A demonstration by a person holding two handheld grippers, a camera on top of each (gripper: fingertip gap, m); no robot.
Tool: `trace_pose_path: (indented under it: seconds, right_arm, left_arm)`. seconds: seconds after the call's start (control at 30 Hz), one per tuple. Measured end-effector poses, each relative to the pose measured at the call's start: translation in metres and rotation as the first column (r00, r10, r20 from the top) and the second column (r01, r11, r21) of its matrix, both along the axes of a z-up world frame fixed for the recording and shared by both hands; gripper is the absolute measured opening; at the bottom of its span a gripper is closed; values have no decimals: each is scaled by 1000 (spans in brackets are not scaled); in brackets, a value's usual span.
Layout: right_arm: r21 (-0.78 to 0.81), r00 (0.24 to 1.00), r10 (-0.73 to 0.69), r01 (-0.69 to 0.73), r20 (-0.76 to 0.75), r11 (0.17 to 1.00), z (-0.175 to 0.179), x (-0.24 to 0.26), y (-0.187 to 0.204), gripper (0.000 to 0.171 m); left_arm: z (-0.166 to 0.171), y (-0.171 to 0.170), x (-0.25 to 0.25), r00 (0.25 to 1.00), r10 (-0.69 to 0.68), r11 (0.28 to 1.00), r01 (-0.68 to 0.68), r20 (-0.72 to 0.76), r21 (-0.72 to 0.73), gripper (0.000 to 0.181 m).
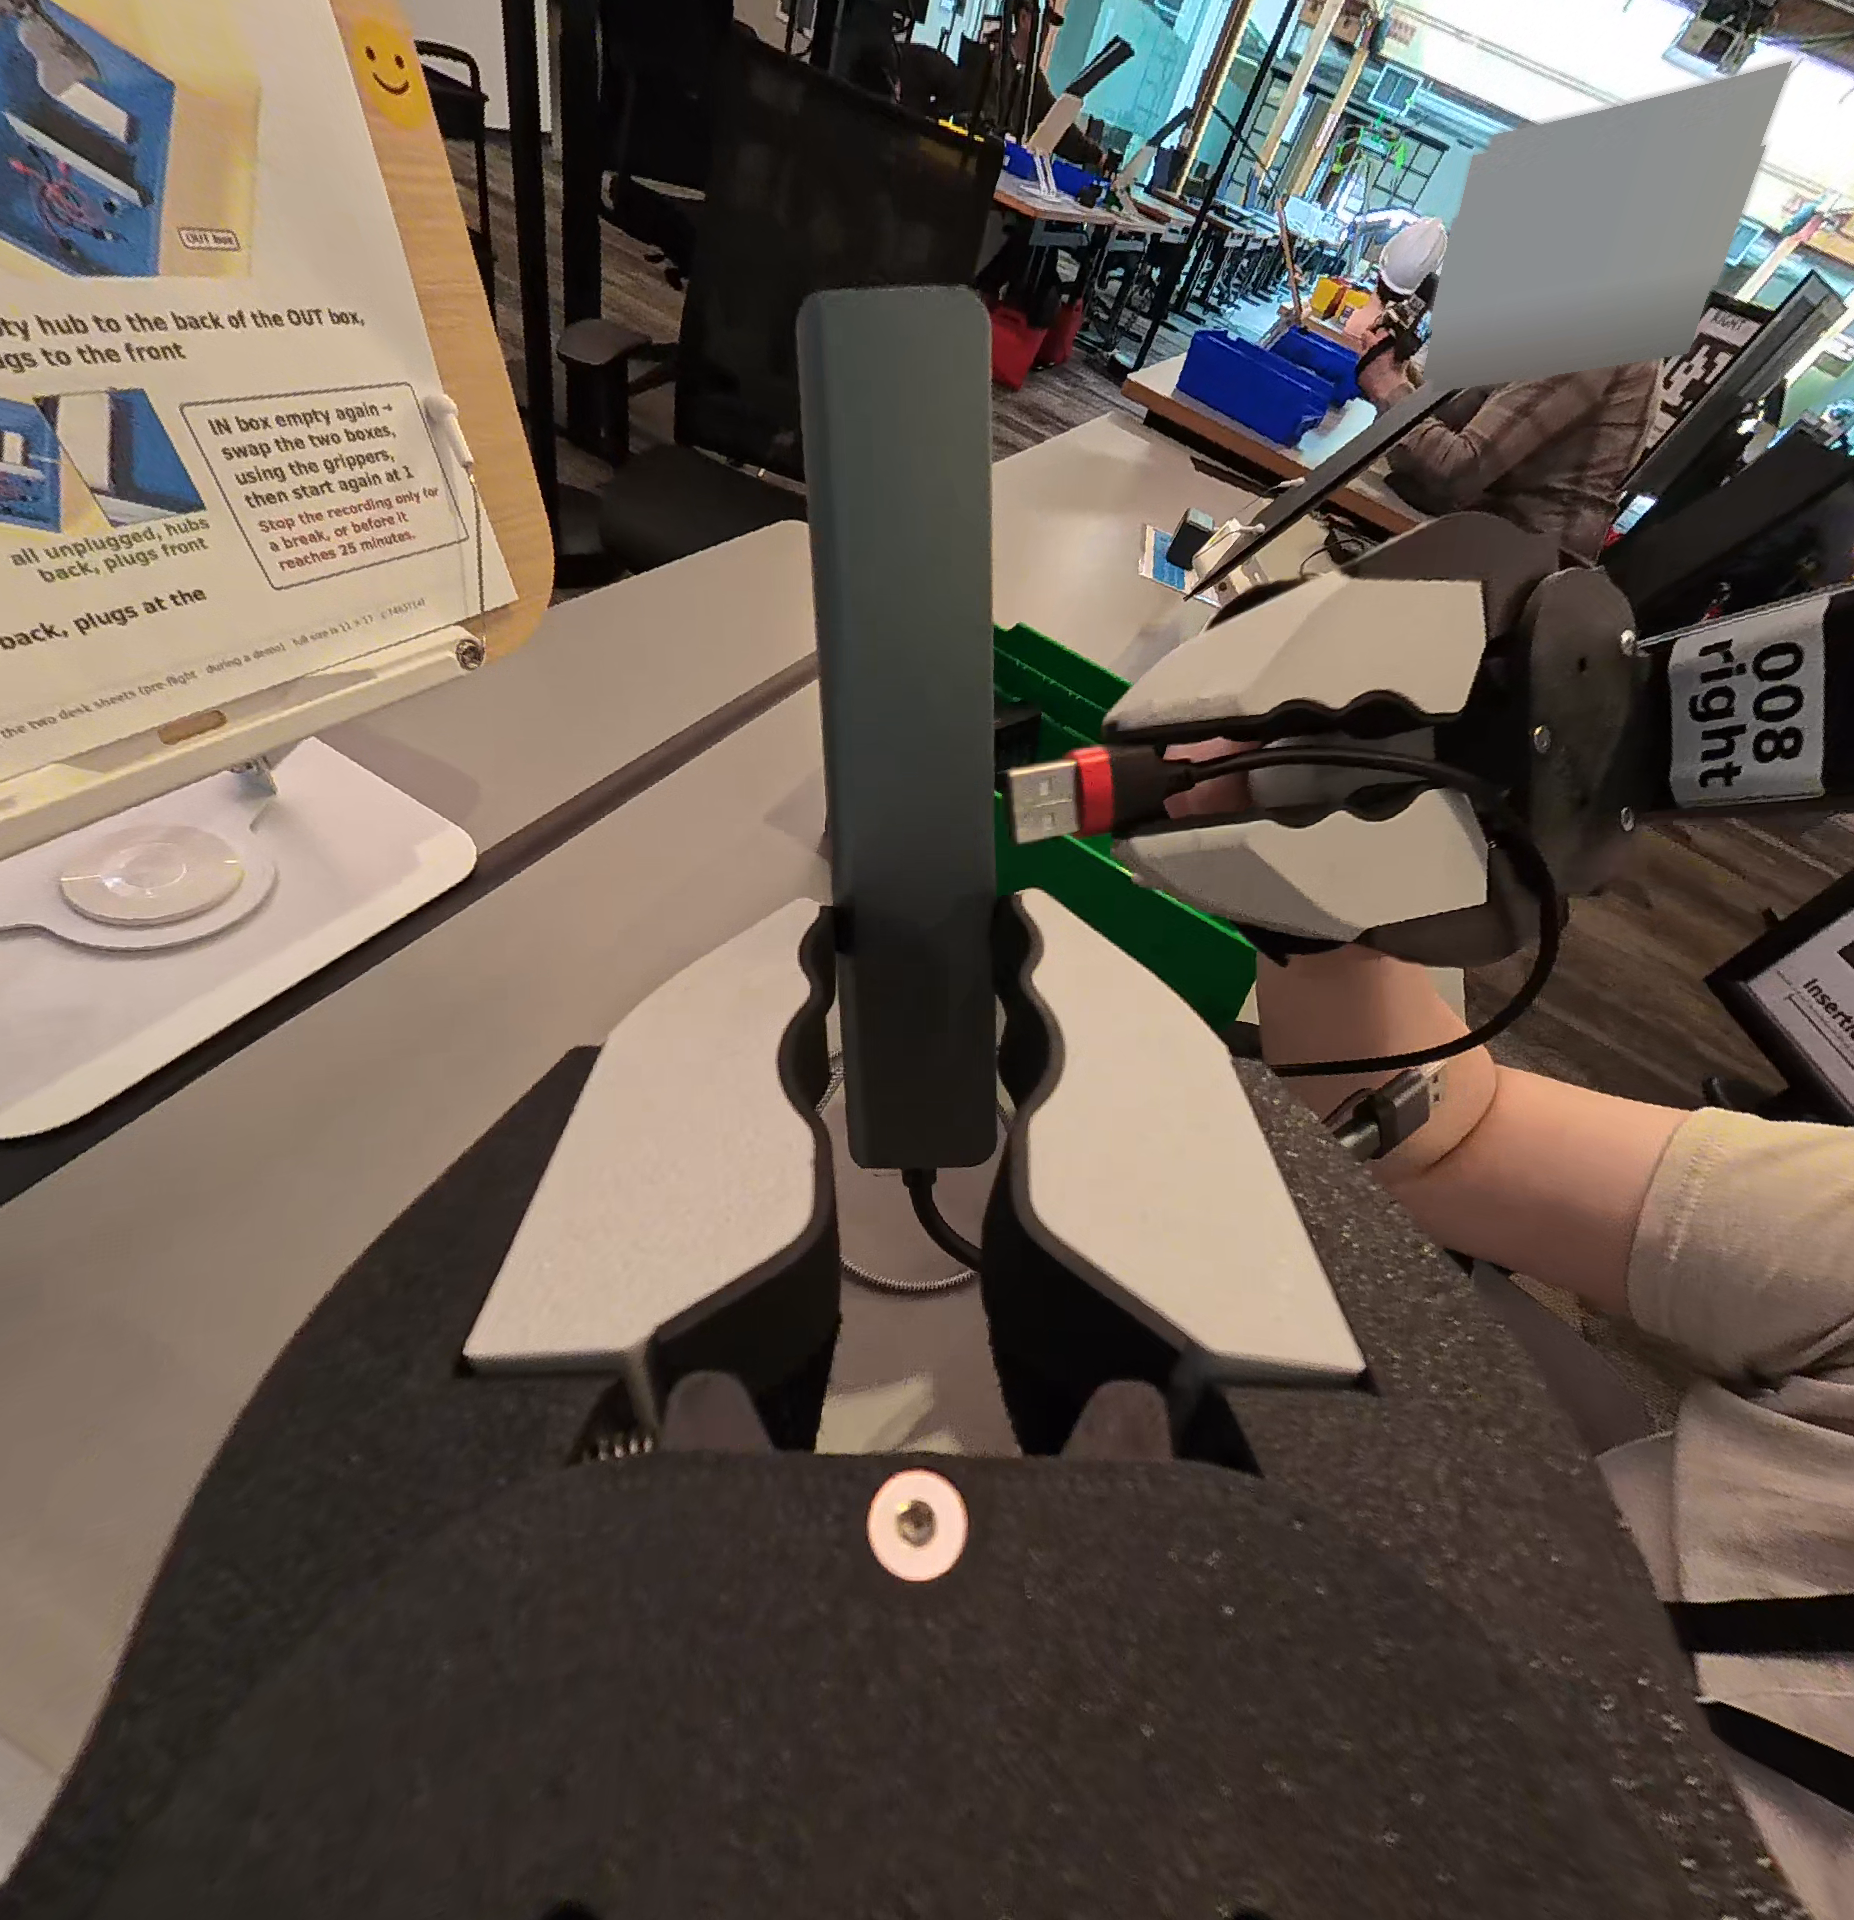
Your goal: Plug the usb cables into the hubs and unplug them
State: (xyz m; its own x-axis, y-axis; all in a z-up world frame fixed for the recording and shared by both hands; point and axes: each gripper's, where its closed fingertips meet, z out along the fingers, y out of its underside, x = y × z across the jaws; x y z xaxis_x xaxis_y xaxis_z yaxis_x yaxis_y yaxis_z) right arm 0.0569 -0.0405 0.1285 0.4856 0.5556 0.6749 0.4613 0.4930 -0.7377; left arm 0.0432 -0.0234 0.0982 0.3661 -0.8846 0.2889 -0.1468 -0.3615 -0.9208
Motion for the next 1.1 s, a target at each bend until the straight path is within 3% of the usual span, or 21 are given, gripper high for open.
trace_pose_path:
  seconds: [0.33,0.43,0.73,1.1]
  right_arm:
    - [6,993,-120,120,-19,993,3,0,5,16]
    - [39,992,-129,129,-19,991,9,1,0,16]
    - [60,995,-93,96,-45,994,19,4,-10,15]
    - [90,992,-124,125,-22,988,17,0,-10,15]
  left_arm:
    - [5,2,2,999,52,996,-51,-12,68,29]
    - [13,-1,3,998,65,987,-62,-17,147,29]
    - [30,-10,-2,956,247,862,-143,-158,486,29]
    - [27,-9,0,906,355,797,-165,-229,581,29]
